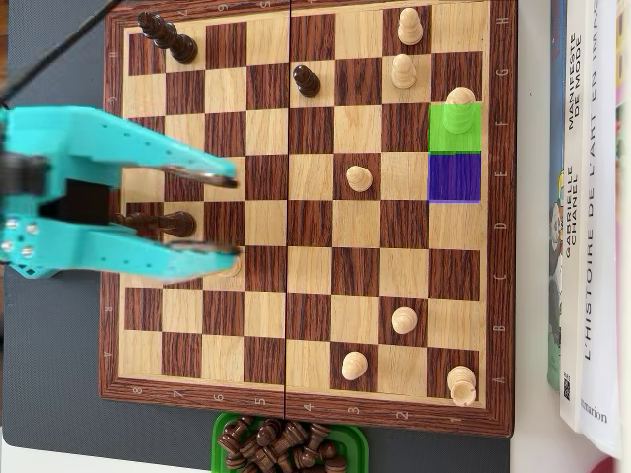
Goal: Play chess
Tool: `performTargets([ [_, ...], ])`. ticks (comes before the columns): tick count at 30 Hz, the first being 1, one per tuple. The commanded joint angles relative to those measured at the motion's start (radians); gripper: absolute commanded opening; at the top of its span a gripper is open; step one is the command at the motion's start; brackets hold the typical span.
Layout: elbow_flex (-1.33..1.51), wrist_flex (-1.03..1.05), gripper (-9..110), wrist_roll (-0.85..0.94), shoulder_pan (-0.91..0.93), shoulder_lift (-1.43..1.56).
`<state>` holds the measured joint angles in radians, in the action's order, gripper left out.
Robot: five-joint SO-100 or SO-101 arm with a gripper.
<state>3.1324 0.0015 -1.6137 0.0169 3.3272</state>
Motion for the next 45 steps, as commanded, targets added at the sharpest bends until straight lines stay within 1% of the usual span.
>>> performTargets([
  [1,-0.003,-0.121,17,0.009,-0.002,0.017],
  [6,-0.003,-0.331,17,0.008,-0.017,0.018],
  [17,0.026,-0.71,17,-0.002,-0.02,0.02],
  [25,0.026,-1.08,17,0.008,-0.035,0.02],
  [32,0.026,-1.318,17,0.008,-0.031,0.02],
  [45,0.026,-1.677,17,0.008,-0.028,0.02],
])
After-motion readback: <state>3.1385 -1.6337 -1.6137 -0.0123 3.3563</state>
